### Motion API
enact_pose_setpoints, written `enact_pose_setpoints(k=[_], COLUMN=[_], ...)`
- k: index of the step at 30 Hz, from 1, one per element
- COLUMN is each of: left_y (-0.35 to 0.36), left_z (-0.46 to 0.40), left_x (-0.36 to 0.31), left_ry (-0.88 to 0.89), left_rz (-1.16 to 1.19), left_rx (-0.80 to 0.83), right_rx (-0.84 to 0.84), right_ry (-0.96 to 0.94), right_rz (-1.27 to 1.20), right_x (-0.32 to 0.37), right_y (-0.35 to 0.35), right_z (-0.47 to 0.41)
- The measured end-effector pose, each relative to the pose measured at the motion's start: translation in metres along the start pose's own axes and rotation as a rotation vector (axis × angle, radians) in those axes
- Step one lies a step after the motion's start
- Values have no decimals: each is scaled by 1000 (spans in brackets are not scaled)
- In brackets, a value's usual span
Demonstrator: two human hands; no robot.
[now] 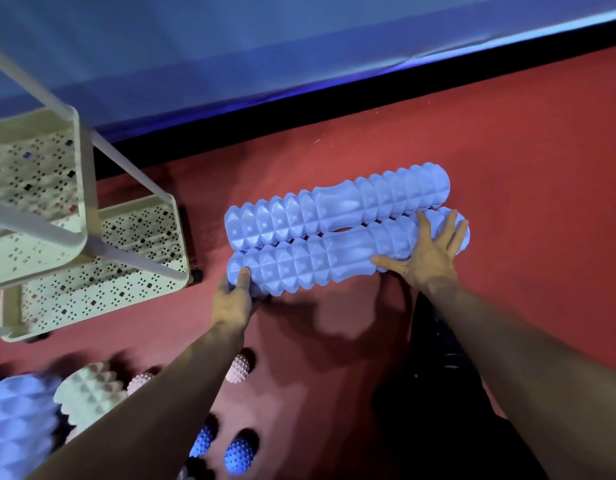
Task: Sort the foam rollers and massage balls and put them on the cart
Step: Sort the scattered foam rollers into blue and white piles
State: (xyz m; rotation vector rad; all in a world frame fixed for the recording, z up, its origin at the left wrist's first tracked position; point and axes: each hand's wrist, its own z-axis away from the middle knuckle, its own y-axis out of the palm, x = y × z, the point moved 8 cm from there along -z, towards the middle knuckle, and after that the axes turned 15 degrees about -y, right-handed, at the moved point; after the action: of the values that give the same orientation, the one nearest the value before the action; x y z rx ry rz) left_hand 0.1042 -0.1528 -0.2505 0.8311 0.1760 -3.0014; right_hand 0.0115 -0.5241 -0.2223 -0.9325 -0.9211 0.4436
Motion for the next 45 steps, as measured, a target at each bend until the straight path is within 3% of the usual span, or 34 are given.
enact_pose_setpoints(k=[19, 29, 33, 38, 45], left_y=[-17, -32, -41, -89, -222], left_z=[-8, 11, 52, 122, 197], left_x=[-13, -25, -28, -25, -41], left_ry=[26, 119, 252, 422, 524], left_rz=[-178, -553, -750, -954, -997], left_rx=[-133, -261, -202, -131, -266], right_rx=[71, 67, 49, 146, 212], right_ry=[-74, -130, -230, -322, -510], right_rz=[86, 247, 263, 223, 208], right_x=[26, 40, 74, 147, 281], right_y=[15, 12, 8, 12, 15], right_z=[-6, 17, 59, 129, 225])
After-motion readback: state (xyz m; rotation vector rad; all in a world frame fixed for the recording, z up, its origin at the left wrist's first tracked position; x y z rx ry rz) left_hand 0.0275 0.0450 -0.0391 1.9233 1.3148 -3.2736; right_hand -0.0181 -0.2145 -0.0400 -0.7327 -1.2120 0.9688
